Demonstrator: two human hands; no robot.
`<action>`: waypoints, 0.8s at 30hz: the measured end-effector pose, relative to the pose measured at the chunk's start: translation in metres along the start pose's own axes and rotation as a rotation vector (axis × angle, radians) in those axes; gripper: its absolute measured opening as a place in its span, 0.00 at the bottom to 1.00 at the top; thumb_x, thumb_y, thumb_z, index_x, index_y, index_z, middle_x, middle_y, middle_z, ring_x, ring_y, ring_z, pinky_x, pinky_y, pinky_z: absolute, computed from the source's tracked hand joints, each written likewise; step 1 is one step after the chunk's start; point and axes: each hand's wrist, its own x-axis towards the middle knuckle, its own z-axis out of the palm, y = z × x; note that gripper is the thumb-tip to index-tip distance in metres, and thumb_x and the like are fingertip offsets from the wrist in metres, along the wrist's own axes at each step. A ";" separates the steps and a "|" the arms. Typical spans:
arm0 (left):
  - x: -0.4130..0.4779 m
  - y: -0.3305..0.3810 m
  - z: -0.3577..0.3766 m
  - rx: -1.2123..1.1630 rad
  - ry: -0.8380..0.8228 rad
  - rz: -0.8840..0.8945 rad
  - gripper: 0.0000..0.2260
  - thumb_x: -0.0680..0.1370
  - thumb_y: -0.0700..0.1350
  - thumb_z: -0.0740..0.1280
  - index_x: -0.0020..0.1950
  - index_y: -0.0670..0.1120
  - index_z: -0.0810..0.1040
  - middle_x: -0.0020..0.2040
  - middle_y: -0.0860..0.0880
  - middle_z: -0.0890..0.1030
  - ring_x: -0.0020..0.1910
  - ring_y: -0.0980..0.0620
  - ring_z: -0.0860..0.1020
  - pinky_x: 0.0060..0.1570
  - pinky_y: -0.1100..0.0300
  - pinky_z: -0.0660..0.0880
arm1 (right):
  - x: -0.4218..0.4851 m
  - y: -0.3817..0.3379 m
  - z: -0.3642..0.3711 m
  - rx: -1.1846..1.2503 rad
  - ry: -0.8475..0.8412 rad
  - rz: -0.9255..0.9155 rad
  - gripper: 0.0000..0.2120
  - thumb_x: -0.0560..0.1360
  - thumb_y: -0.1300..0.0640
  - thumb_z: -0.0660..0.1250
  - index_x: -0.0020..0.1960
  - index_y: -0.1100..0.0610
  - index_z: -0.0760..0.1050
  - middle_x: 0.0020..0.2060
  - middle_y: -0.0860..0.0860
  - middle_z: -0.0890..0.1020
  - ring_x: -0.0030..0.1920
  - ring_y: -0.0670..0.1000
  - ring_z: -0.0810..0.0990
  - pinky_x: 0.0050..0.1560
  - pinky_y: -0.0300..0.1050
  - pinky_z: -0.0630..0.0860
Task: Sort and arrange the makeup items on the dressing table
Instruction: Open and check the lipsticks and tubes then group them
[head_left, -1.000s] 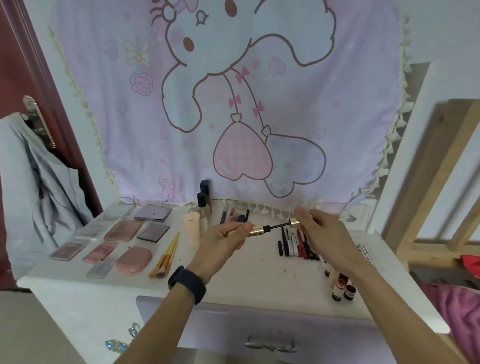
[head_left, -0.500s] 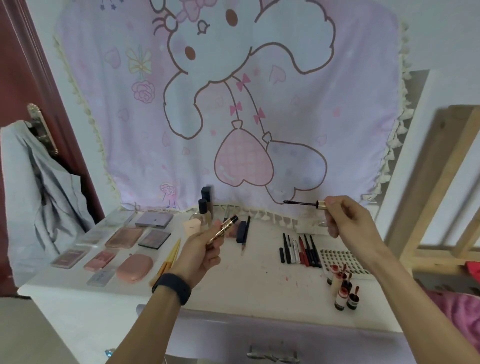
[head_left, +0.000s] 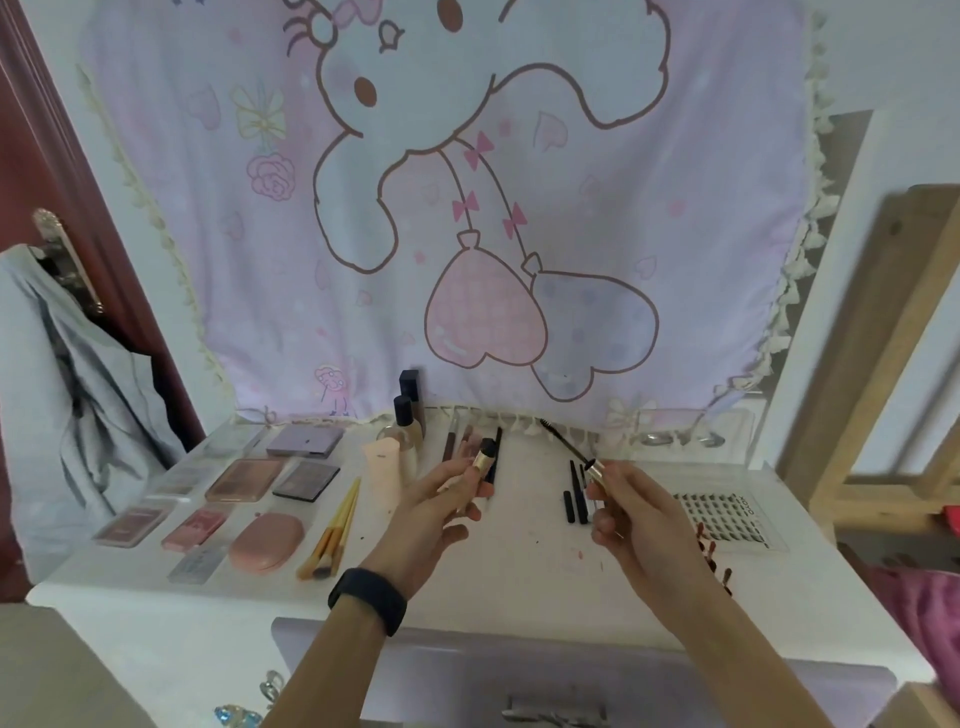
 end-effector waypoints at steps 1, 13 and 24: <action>-0.001 0.000 -0.001 0.035 0.000 0.004 0.12 0.74 0.56 0.69 0.54 0.55 0.84 0.48 0.50 0.84 0.41 0.56 0.78 0.43 0.59 0.73 | -0.001 0.003 0.000 -0.017 -0.010 -0.008 0.11 0.81 0.57 0.65 0.47 0.52 0.86 0.38 0.53 0.82 0.29 0.48 0.72 0.32 0.41 0.74; 0.003 0.000 -0.004 0.179 -0.016 0.036 0.11 0.74 0.56 0.68 0.54 0.58 0.84 0.49 0.53 0.84 0.44 0.57 0.80 0.46 0.60 0.75 | -0.002 0.030 0.001 -0.197 0.002 -0.007 0.12 0.82 0.57 0.64 0.47 0.46 0.85 0.39 0.51 0.84 0.28 0.48 0.74 0.31 0.40 0.75; 0.052 -0.025 0.020 0.406 0.152 -0.062 0.10 0.82 0.53 0.63 0.57 0.52 0.81 0.50 0.58 0.83 0.46 0.56 0.78 0.42 0.64 0.71 | -0.003 0.072 -0.018 -0.080 0.170 -0.032 0.10 0.84 0.57 0.59 0.57 0.58 0.78 0.48 0.54 0.86 0.31 0.51 0.79 0.34 0.42 0.79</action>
